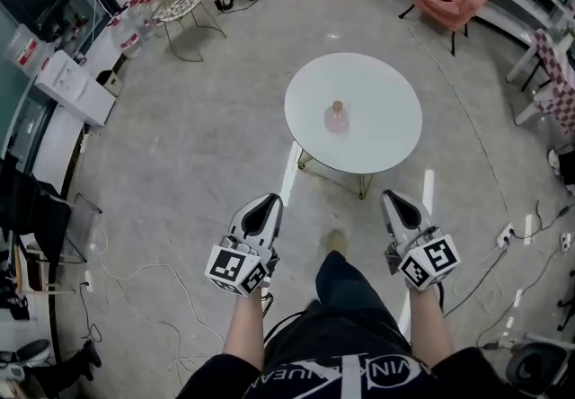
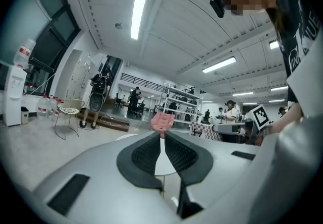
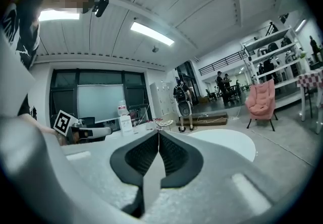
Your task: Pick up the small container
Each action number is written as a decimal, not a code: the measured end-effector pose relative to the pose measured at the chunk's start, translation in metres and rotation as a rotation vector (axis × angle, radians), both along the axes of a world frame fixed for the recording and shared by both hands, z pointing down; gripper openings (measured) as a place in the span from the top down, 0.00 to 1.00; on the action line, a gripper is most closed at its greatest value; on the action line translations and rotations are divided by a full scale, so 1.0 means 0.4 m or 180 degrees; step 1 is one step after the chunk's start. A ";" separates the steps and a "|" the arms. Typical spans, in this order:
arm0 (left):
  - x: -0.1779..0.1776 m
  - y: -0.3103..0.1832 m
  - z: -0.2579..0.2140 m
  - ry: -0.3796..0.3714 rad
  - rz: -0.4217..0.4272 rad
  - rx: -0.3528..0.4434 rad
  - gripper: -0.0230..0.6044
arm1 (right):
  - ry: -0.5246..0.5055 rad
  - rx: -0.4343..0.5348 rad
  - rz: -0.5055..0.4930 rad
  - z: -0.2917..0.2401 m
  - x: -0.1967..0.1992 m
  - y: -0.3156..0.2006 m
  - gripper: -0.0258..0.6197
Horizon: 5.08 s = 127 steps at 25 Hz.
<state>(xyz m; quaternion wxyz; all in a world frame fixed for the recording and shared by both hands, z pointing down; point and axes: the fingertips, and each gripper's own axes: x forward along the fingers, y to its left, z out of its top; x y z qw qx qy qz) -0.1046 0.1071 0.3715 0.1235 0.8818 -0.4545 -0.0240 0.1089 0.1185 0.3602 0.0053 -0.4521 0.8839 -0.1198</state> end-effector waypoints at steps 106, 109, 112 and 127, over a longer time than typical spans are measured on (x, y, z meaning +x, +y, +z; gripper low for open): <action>0.401 -0.693 0.573 -0.2196 0.1944 -0.0573 0.43 | 0.0697 -0.0025 -0.0585 0.389 -0.193 -0.772 0.76; 0.412 -0.696 0.565 -0.2186 0.1979 -0.0507 0.42 | 0.0728 -0.0002 -0.0646 0.382 -0.194 -0.766 0.76; 0.424 -0.696 0.569 -0.2180 0.2011 -0.0498 0.42 | 0.0741 0.0007 -0.0689 0.379 -0.191 -0.763 0.76; 0.429 -0.710 0.566 -0.2252 0.1900 -0.0267 0.42 | 0.0645 0.0016 -0.0833 0.377 -0.184 -0.772 0.76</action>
